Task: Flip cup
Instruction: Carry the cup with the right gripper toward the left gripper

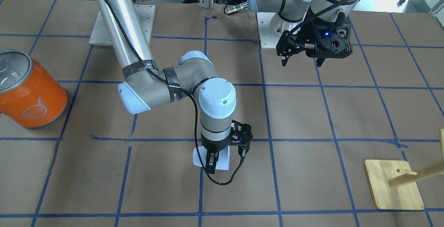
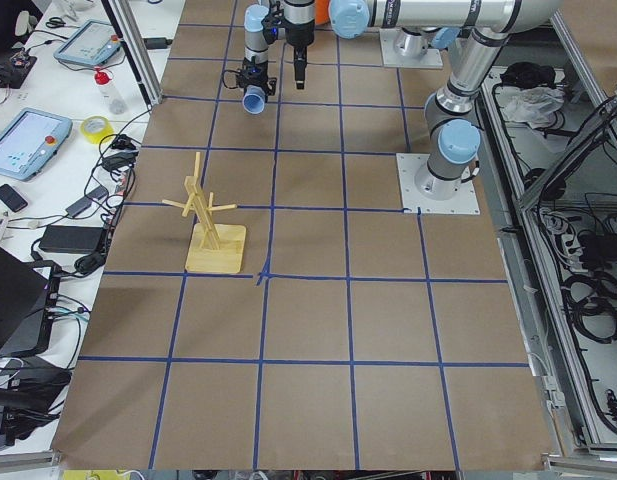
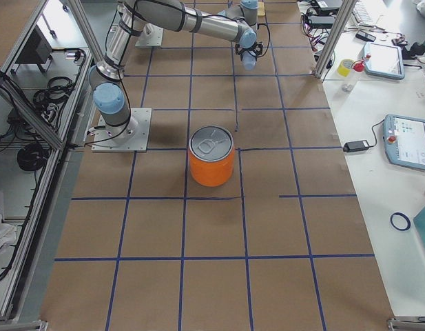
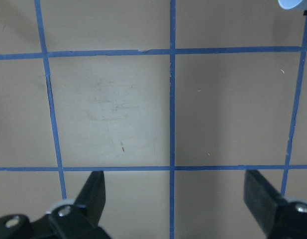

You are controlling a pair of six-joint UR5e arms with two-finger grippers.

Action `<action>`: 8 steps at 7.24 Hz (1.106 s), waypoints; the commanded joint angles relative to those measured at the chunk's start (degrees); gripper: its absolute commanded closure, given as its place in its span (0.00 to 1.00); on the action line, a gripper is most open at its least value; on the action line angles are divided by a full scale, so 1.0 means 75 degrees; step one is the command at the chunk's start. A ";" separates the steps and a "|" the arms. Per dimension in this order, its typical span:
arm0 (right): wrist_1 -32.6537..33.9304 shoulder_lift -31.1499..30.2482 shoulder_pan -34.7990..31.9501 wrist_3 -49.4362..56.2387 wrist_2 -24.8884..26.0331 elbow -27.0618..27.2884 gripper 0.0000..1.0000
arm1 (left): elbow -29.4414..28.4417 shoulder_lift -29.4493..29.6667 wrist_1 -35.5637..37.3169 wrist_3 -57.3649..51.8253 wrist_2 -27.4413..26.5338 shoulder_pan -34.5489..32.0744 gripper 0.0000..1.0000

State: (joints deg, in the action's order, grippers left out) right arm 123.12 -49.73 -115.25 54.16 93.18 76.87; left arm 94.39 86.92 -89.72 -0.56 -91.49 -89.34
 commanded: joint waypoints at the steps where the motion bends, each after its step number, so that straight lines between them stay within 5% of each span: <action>1: -0.0312 0.0069 -0.0044 -0.0085 -0.0001 0.0156 1.00 | 0.0000 0.0001 0.0009 0.0004 0.0000 0.0006 0.00; 4: -0.0397 0.0045 -0.0055 -0.0097 -0.0060 0.0263 1.00 | 0.0000 0.0001 0.0009 0.0004 0.0000 0.0006 0.00; 8: -0.0139 0.0022 -0.0044 -0.0097 -0.0154 0.0263 0.51 | 0.0000 0.0001 0.0032 0.0004 0.0011 0.0006 0.00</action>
State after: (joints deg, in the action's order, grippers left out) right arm 121.74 -49.53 -115.59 53.44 92.12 78.83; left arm 94.36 86.92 -89.50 -0.53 -91.42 -89.30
